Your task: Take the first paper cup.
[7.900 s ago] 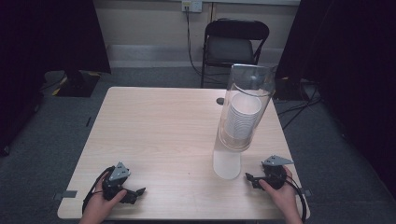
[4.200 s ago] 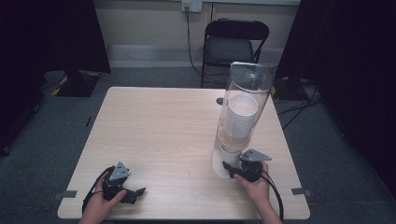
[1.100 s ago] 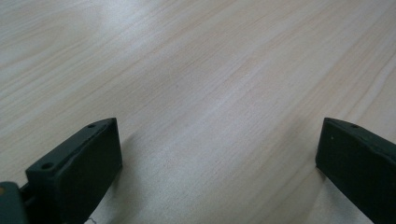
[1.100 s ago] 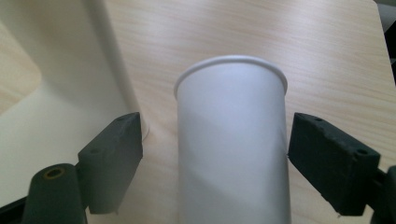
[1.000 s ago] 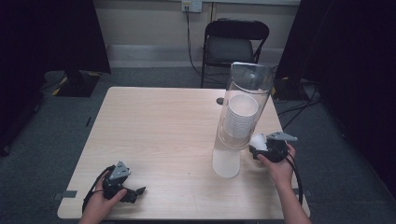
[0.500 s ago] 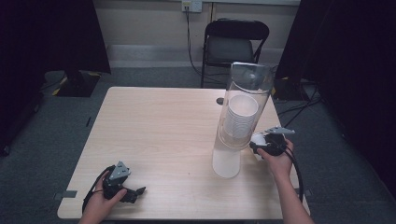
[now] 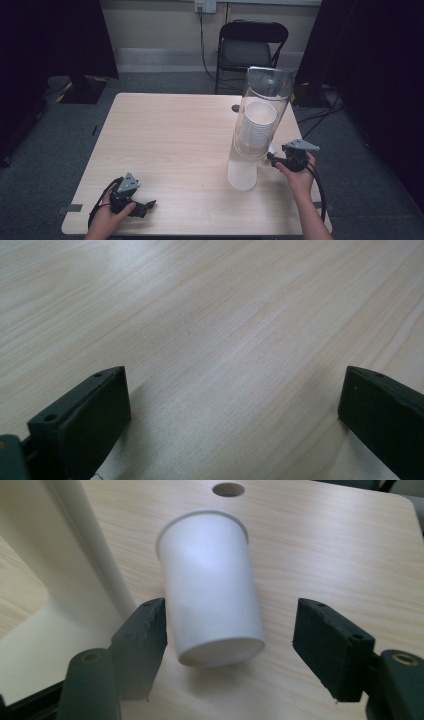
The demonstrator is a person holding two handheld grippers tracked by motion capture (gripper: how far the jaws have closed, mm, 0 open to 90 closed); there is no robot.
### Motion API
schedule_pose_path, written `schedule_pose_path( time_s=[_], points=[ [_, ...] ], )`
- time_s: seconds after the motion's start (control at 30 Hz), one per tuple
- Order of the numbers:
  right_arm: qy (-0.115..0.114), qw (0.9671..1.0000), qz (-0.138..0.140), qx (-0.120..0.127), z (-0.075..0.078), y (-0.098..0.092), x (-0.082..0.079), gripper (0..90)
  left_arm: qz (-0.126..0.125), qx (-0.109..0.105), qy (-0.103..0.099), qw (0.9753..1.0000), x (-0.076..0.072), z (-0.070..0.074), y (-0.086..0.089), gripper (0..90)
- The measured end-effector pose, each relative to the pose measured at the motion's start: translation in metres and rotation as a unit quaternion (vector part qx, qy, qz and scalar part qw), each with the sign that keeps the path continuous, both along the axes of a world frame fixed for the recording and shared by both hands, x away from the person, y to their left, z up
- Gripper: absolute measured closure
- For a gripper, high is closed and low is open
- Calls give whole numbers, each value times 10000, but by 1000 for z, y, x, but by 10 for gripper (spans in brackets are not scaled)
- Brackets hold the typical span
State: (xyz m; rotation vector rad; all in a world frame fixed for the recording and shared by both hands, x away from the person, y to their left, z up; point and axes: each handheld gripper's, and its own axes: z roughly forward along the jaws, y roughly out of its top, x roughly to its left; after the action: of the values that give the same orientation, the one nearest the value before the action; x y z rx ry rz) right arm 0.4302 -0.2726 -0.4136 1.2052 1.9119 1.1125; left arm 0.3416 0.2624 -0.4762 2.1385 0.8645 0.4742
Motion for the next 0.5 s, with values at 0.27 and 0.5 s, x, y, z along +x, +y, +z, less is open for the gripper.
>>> schedule_pose_path(
  time_s=[0.27,0.5],
  points=[
    [284,9996,16,-21,-8,5,22,314,-22,35,3,10000,0,0,0,0],
    [416,9990,-28,-175,-14,6,27,351,-20,34,3,10000,0,0,0,0]
  ],
)
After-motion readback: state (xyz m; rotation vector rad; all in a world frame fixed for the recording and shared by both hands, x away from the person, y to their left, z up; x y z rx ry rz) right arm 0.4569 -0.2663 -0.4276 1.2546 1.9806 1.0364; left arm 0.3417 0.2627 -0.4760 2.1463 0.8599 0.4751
